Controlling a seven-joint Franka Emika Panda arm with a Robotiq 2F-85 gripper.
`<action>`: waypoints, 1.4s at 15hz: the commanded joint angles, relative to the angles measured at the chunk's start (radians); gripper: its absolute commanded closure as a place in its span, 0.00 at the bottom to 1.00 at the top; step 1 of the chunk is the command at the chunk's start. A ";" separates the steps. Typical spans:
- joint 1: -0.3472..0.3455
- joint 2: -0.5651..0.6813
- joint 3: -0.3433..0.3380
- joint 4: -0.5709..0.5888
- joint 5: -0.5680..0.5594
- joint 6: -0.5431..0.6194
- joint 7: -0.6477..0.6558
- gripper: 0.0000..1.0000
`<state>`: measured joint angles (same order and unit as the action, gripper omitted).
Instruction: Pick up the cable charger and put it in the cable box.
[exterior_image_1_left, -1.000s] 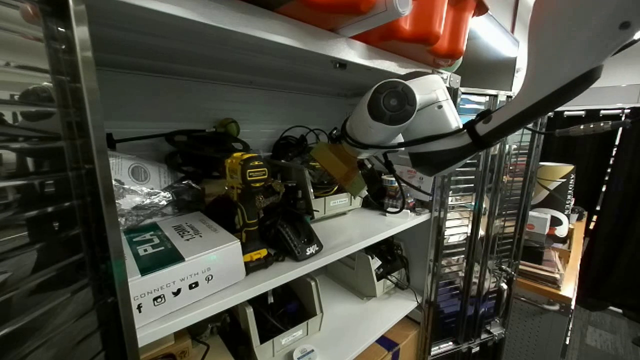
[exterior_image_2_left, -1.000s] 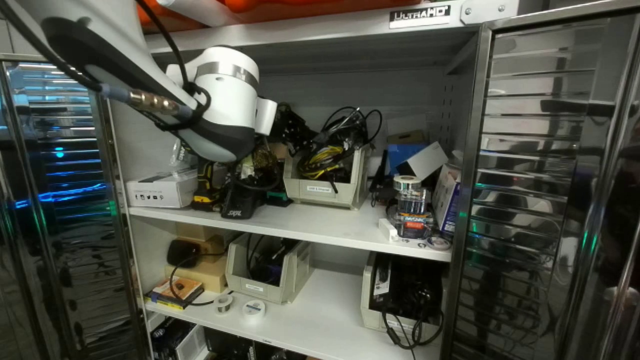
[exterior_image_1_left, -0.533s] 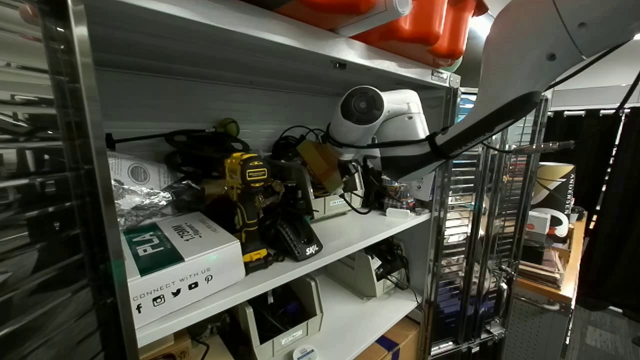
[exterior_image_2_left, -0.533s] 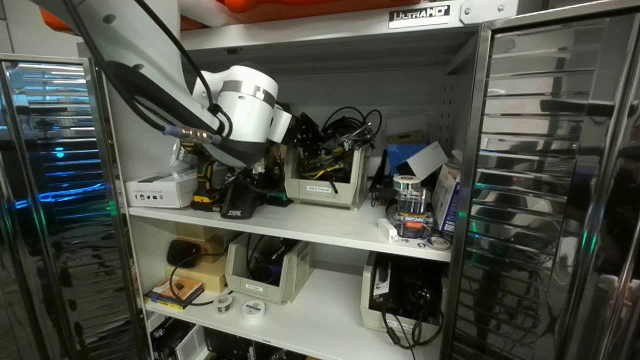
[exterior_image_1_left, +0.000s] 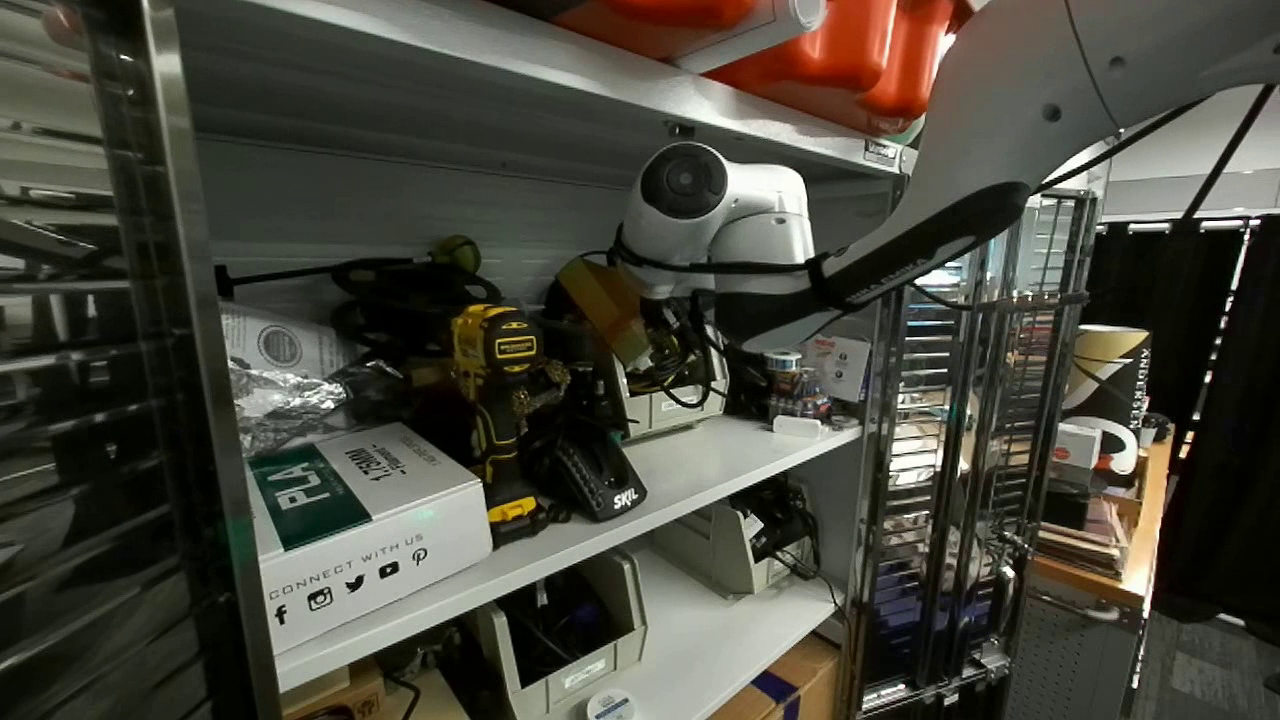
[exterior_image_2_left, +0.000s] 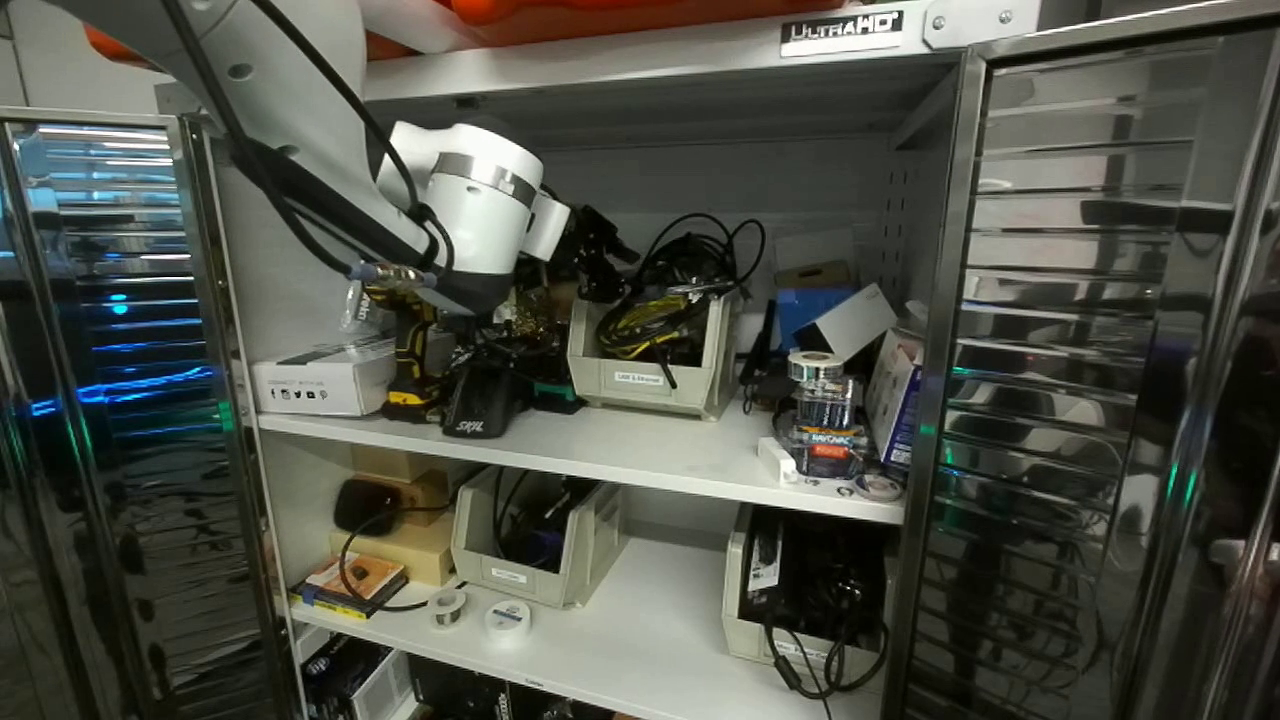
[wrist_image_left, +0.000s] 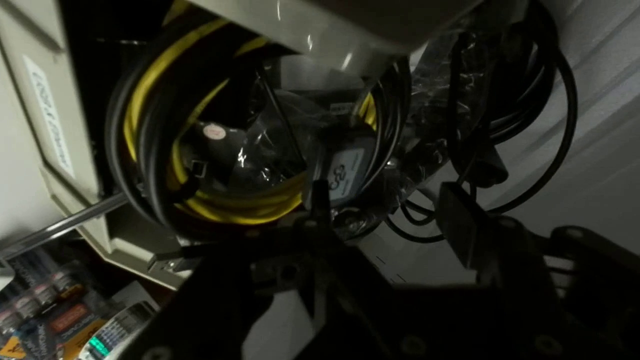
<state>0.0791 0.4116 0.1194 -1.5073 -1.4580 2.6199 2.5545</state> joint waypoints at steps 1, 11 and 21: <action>-0.004 0.000 0.005 0.028 0.028 -0.020 -0.096 0.11; -0.051 -0.181 0.045 -0.208 0.256 -0.004 -0.409 0.00; -0.015 -0.470 0.010 -0.599 0.776 -0.006 -0.935 0.00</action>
<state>0.0510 0.0615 0.1440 -1.9667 -0.8375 2.6141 1.7852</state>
